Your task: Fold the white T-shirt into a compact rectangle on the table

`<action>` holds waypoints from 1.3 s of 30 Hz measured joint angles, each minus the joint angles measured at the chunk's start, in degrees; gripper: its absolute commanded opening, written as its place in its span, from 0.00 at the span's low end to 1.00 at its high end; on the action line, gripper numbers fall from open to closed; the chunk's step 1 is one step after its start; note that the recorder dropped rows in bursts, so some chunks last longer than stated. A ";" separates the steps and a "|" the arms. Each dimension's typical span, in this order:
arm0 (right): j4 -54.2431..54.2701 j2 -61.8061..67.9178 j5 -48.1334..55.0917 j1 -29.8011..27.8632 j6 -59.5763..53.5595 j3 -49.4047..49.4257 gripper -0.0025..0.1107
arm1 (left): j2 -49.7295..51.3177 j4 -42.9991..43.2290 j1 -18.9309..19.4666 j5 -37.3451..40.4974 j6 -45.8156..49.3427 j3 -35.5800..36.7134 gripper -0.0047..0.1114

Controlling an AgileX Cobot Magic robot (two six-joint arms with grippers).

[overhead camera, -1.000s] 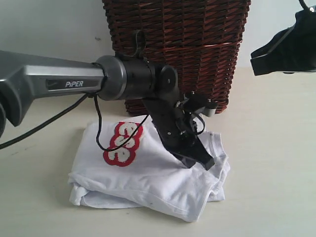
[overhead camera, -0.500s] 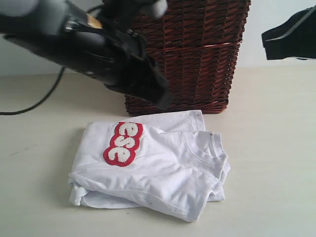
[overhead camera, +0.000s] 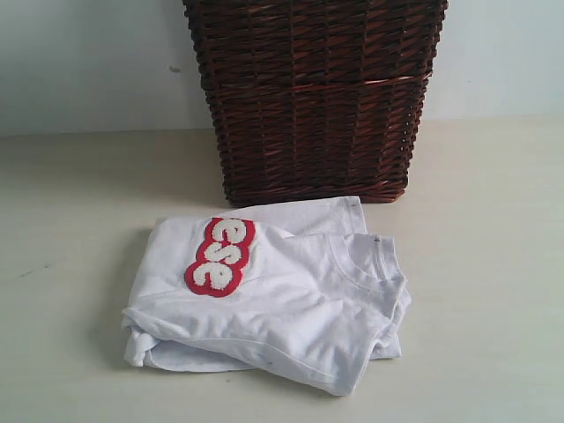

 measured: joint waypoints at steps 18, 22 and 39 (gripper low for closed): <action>0.12 -4.29 -0.15 0.00 0.23 2.89 0.02 | -29.70 -3.18 0.00 -11.07 -2.81 16.06 0.04; 0.12 -4.29 -0.15 0.00 0.23 2.89 0.02 | -29.70 -3.18 0.00 -10.83 -2.94 16.06 0.04; 0.12 -4.29 -0.15 0.00 0.23 2.89 0.02 | -29.70 -3.27 0.00 -10.83 -2.94 16.06 0.04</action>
